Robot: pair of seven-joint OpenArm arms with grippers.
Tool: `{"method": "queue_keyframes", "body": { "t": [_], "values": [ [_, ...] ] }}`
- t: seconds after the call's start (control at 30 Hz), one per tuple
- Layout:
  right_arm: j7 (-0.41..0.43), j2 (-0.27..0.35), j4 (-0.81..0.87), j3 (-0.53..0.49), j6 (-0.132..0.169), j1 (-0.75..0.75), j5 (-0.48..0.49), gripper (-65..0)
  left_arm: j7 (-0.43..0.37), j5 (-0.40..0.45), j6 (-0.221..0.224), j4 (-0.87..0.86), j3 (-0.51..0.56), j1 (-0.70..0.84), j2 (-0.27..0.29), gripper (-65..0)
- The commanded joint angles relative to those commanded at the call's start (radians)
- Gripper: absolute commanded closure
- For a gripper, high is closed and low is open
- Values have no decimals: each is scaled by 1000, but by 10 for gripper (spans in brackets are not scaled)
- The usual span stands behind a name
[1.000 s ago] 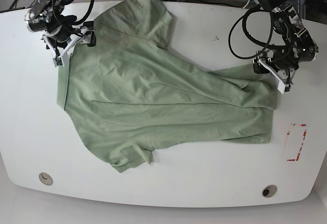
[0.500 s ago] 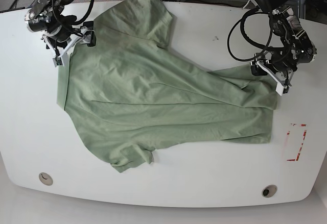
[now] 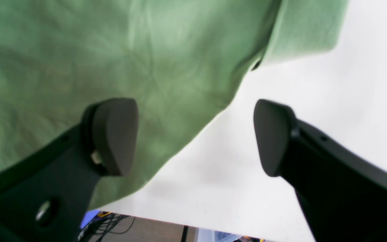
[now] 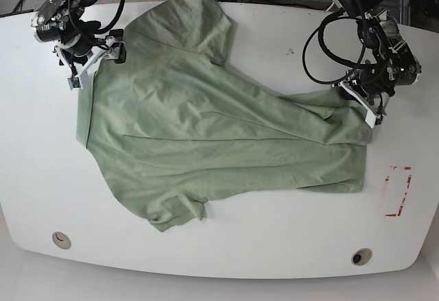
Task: Layout the t-shirt on the table in an organized manner, then fold the t-shirt properly
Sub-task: 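Hold the shirt edges with both grippers, keeping it spread, then regrasp the collar edge with the right gripper and pull it outward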
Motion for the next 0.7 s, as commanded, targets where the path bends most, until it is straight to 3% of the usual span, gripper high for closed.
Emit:
{"method": "queue_keyframes", "body": {
  "t": [0.13,0.27,0.4,0.7],
  "values": [
    [0,12,12,9,0,-2,32,-510,0,0,-21,32,0,0,0,-35],
    [-6,14,18,94,0,-12,149,-510,0,0,-23,68,2,0,0,-6],
    [-64,35,18,176,0,-12,236,-510,0,0,-25,97,2,0,-2,-6],
    [-64,35,9,267,0,-46,285,-510,0,0,-25,124,2,0,-8,-6]
  ]
}}
